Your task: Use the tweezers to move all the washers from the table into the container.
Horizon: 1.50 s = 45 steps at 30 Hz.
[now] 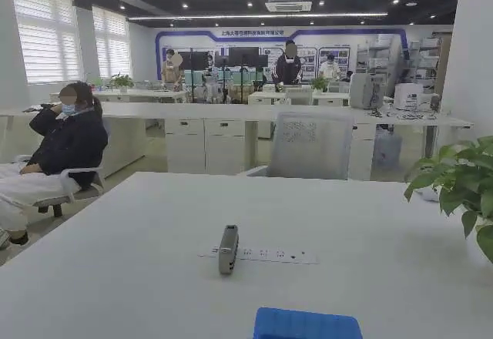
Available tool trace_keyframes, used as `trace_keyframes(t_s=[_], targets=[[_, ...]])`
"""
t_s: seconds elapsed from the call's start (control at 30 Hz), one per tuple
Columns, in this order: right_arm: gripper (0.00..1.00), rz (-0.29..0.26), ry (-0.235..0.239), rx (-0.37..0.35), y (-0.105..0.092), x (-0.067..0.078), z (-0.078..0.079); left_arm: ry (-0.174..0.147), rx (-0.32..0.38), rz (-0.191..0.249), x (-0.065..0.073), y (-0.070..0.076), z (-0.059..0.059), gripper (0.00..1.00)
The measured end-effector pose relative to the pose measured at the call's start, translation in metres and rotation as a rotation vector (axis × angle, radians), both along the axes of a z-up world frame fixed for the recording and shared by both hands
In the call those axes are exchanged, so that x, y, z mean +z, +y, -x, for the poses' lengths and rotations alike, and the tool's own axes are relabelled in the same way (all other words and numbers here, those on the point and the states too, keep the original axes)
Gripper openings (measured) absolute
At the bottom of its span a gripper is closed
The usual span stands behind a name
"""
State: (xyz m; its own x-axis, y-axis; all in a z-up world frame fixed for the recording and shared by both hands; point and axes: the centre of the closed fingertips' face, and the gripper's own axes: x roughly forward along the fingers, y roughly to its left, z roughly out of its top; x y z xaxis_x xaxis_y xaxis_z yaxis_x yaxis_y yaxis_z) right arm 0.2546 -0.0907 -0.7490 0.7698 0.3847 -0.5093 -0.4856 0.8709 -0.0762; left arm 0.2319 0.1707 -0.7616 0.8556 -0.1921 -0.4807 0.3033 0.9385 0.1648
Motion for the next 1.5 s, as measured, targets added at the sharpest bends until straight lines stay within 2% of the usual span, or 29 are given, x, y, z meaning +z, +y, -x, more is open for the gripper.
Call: trace_keyframes(t_s=[0.2,0.57,1.0,1.13,1.27,1.5], targets=[[0.93,0.000,-0.003,-0.003,0.000,0.001,0.000,0.004,-0.007,-0.011,-0.001,-0.001,0.000,0.78],[0.93,-0.001,0.001,-0.003,0.000,0.000,0.001,0.004,-0.001,-0.005,-0.001,0.000,0.000,0.78],[0.95,-0.061,0.018,-0.013,-0.003,0.004,-0.003,0.003,-0.017,0.052,0.009,-0.002,-0.001,0.76],[0.95,-0.059,0.024,-0.004,0.000,0.003,-0.004,0.034,-0.047,0.056,0.009,-0.008,-0.002,0.74],[0.95,-0.058,0.031,0.001,0.003,0.001,-0.004,0.043,-0.088,0.062,0.012,-0.016,-0.006,0.68],[0.94,-0.063,0.054,-0.001,0.003,-0.002,-0.007,0.076,-0.159,0.031,0.009,-0.028,-0.018,0.63]])
